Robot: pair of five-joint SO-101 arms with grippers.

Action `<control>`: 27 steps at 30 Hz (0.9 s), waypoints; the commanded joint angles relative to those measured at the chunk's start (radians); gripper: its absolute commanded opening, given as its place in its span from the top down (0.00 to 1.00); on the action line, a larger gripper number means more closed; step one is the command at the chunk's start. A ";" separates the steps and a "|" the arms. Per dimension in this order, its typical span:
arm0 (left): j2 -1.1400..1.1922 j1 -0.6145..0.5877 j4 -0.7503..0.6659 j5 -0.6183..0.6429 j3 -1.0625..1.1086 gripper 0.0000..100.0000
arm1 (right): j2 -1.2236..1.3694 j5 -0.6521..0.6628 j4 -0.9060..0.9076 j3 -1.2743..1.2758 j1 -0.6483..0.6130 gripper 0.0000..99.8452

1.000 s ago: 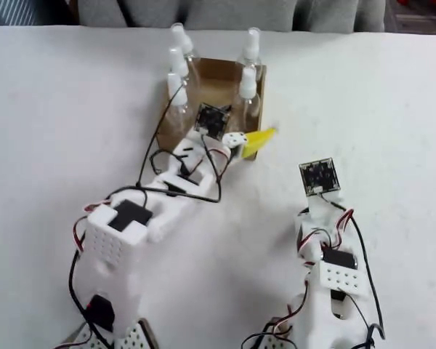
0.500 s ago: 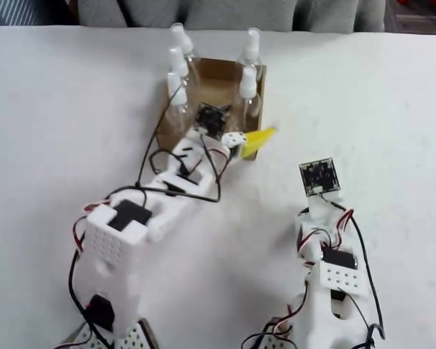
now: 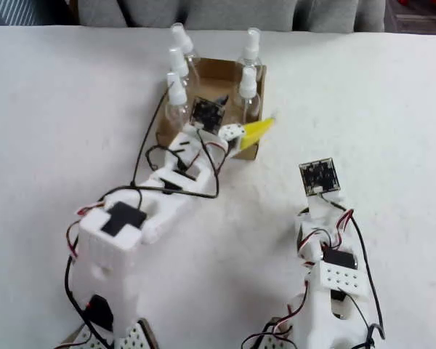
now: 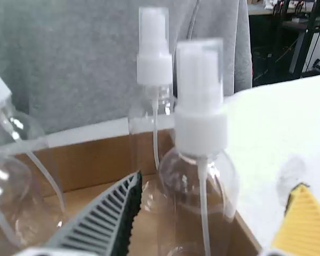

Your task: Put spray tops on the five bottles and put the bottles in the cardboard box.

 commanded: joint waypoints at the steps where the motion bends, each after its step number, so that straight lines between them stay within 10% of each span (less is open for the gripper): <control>1: -0.180 -0.012 0.005 -0.002 0.064 0.60 | -0.013 0.009 -0.015 -0.011 -0.008 0.97; 27: -0.837 0.076 0.124 -0.003 0.623 0.60 | -0.008 0.009 -0.044 -0.011 -0.010 0.97</control>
